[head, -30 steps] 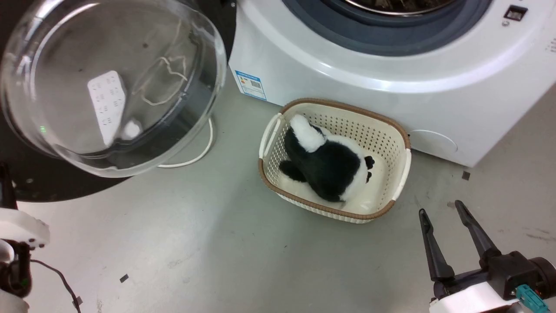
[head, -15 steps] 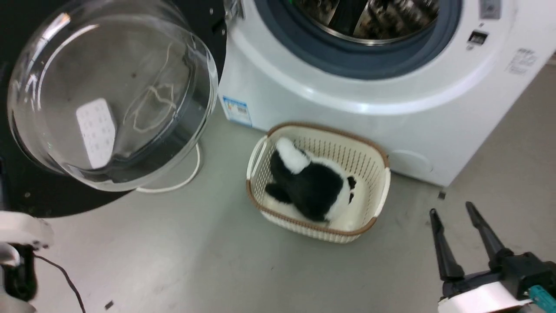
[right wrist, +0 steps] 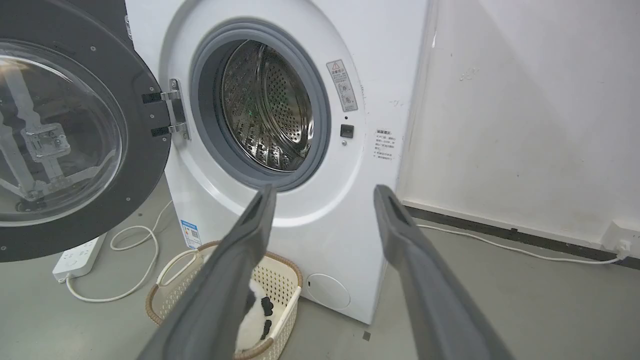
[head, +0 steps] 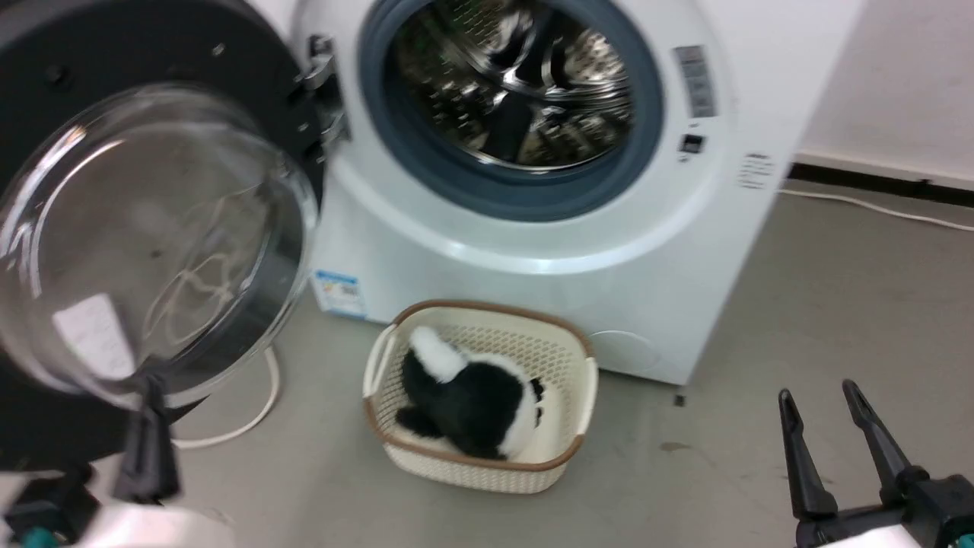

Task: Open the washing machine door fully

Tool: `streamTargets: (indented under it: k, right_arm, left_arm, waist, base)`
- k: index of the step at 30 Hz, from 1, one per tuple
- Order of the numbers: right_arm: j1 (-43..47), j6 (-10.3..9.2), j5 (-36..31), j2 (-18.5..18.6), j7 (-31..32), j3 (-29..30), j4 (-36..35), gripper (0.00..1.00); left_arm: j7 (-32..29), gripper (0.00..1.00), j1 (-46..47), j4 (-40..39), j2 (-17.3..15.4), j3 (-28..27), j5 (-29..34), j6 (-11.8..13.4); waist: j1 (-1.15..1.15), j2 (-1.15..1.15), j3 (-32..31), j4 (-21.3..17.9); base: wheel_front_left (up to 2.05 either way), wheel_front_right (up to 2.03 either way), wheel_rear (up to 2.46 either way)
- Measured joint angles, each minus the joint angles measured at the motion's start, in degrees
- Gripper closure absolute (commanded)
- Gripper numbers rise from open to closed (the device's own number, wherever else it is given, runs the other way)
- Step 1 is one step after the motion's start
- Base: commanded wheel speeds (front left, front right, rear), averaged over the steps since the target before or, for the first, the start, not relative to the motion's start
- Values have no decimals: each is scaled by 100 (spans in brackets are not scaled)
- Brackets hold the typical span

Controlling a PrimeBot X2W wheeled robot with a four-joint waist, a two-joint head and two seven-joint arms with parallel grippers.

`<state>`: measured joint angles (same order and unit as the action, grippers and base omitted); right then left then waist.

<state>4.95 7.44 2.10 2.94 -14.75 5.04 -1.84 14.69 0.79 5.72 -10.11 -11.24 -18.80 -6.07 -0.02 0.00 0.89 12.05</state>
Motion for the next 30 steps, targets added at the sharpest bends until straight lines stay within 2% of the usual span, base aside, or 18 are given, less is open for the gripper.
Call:
streamTargets:
  k: [1,2,3,14,23,30]
  right_arm:
    - [36,0,0,0,-1,14,-10,0]
    - [66,0,3,0,0,21,-13,0]
    - [90,0,7,0,0,18,-20,0]
    - [294,0,104,0,0,-44,-30,0]
    - [300,0,127,0,0,-75,44,0]
    - [302,0,159,0,0,-89,103,0]
  left_arm:
    - [-1,85,-112,-52,71,81,0,0]
    - [0,27,-226,-107,127,162,23,1]
    - [-1,0,-332,-164,170,231,90,3]
    - [0,0,-734,-404,442,903,805,198]
    - [0,0,-789,-386,554,1127,1120,240]
    - [0,0,-789,-380,565,1110,1188,238]
  waist:
    - [0,0,-43,-80]
    - [0,0,-80,-162]
    - [1,0,-114,-246]
    - [2,0,-249,-896]
    - [2,0,-224,-1049]
    - [2,0,-216,-1018]
  base:
    - [0,0,0]
    - [0,0,0]
    - [0,0,0]
    - [0,0,0]
    - [0,0,0]
    - [0,0,0]
